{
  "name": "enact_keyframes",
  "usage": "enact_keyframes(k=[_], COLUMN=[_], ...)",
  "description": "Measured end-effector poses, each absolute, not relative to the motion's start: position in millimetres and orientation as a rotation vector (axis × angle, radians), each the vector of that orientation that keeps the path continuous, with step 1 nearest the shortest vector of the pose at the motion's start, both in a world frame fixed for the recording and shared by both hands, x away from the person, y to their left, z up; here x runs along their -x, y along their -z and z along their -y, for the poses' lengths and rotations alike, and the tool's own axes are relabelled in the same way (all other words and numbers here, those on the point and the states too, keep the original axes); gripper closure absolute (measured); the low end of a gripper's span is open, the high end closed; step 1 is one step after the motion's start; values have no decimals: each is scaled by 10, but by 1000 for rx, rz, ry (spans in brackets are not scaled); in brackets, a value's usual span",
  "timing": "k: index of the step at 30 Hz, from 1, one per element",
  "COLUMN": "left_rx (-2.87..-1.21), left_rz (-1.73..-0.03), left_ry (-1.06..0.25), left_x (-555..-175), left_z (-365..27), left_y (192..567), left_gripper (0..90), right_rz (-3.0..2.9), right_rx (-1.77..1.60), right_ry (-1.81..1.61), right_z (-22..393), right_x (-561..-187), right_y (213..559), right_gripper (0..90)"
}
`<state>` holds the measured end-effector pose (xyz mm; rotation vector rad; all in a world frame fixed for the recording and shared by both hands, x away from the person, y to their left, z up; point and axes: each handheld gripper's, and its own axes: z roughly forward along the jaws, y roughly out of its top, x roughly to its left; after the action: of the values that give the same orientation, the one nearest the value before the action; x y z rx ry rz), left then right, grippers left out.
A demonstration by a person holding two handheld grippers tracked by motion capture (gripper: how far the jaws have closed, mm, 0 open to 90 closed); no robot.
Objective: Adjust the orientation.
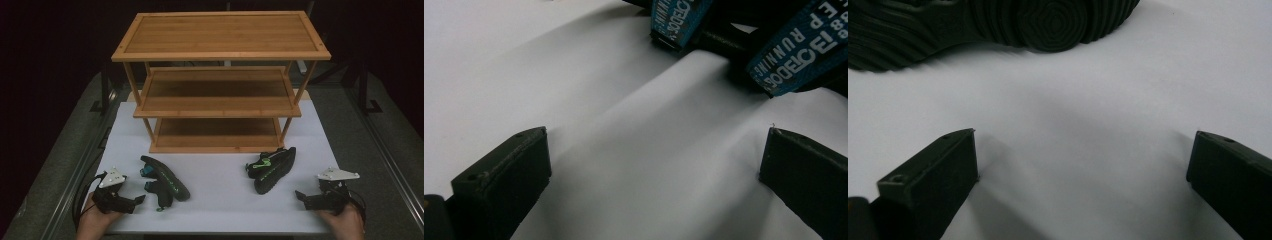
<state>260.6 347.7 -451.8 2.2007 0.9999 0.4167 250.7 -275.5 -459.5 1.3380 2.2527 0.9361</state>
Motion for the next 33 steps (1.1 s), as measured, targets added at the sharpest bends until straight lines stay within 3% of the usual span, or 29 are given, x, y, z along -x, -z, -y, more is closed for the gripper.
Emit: enact_keyframes(k=[4,6,10,14,28,33], left_rx=[-2196,-2156,-2146,-2162,-2143,-2171], left_rz=[-979,-940,-909,-843,-758,-736], left_ry=[-408,-374,-377,-352,-332,-351], left_x=[-2592,-2552,-2494,-2475,-2493,-2501], left_z=[-3483,-3499,-3463,-3407,-3258,-3194], left_y=[4504,4470,4426,4414,4375,4356], left_gripper=[3,112,173,297,480,615], right_rz=[-2253,-2252,-2252,-2252,-2251,-2250], right_rx=[-1336,-1337,-1337,-1336,-1336,-1336], right_ry=[-937,-937,-937,-937,-939,-939], right_z=[2755,2755,2755,2755,2757,2757], right_x=[-2505,-2504,-2504,-2504,-2503,-2502], right_y=[4596,4596,4596,4596,4597,4598], right_gripper=[0,0,0,0,0,0])
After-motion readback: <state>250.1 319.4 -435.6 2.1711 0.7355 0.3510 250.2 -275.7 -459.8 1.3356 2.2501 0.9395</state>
